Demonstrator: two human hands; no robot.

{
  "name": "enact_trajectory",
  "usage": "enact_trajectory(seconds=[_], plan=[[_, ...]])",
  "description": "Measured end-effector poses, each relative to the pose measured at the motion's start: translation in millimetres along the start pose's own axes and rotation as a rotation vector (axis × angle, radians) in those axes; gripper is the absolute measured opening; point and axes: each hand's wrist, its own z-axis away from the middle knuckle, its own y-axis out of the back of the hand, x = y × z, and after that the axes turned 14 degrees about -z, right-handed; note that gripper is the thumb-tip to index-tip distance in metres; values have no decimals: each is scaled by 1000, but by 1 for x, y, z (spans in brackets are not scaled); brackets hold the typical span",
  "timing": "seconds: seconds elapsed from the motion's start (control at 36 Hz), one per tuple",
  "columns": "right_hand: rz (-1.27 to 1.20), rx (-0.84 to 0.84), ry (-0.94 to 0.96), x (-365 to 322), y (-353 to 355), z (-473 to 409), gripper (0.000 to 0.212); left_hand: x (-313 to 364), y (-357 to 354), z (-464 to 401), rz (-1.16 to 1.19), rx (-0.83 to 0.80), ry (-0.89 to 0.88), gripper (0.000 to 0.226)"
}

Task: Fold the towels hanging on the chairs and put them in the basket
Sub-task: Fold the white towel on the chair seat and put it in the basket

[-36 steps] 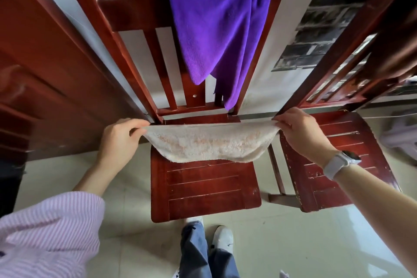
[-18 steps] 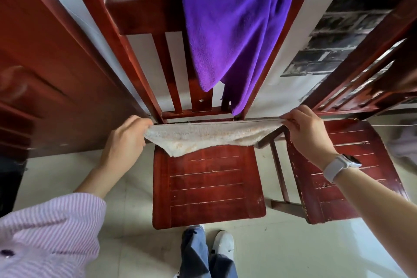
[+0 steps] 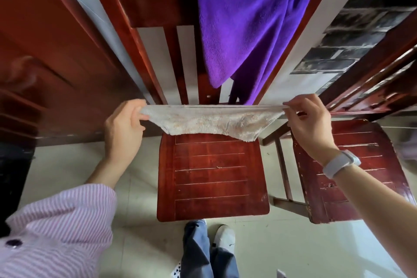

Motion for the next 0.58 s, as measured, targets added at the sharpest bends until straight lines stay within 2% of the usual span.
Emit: enact_trajectory(seconds=[0.11, 0.22, 0.31, 0.39, 0.47, 0.58], plan=[[-92, -13, -62, 9, 4, 39, 14, -2, 1, 43, 63, -32, 16, 23], [-105, -76, -101, 22, 5, 89, 7, -13, -8, 100, 33, -140, 17, 20], [-73, -204, -179, 44, 1, 137, 7, -27, -17, 150, -51, -297, 46, 27], [65, -406, -305, 69, -6, 187, 13, -43, -28, 196, -177, -501, 57, 19], [160, -567, -467, 89, -14, 225, 8, -59, -43, 232, -281, -732, 41, 18], [205, -688, -608, 113, -30, 251, 6, -70, -69, 251, -365, -855, 147, 20]])
